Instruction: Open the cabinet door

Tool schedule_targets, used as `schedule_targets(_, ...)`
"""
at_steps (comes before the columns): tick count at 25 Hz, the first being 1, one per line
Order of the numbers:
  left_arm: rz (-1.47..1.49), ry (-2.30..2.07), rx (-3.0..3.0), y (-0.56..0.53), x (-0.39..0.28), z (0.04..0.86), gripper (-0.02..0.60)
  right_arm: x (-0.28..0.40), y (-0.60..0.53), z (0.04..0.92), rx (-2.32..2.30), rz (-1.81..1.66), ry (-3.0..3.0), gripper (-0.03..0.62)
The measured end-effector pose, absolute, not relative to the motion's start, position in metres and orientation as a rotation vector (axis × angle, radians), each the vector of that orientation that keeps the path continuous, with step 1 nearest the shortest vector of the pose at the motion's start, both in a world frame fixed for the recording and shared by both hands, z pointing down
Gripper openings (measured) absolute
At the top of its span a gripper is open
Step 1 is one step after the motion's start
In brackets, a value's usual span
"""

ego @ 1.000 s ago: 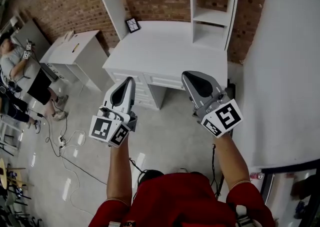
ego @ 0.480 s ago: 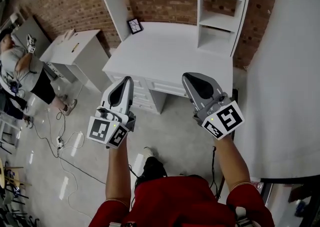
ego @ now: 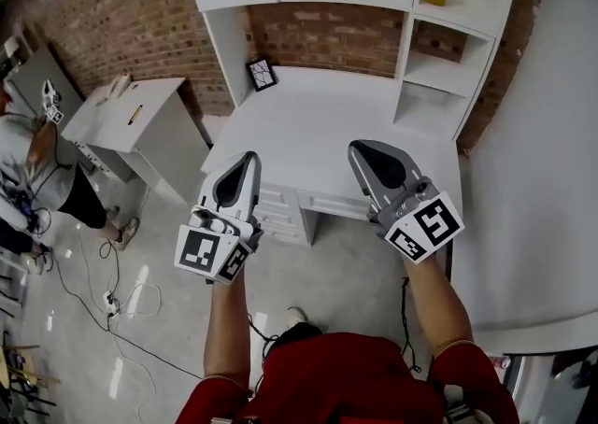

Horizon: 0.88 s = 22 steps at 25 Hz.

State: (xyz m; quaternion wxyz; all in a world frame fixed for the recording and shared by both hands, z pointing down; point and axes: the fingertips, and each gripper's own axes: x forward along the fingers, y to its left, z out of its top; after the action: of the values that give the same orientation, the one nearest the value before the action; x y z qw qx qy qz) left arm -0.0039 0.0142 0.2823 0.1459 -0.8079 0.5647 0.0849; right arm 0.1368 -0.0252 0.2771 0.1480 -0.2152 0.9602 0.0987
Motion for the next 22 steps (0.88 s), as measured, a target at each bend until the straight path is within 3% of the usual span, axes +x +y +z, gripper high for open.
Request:
schedule_targets(10, 0.266, 1.538, -2.384, -0.051, -0.124, 0.276, 0.0, 0.014, -0.098, 0.268, -0.685, 0.266, 2.75, 0.012)
schedule_targets(22, 0.293, 1.542, -2.4, -0.124, -0.173, 0.271, 0.0, -0.032, -0.181, 0.262, -0.703, 0.266, 2.759, 0.012)
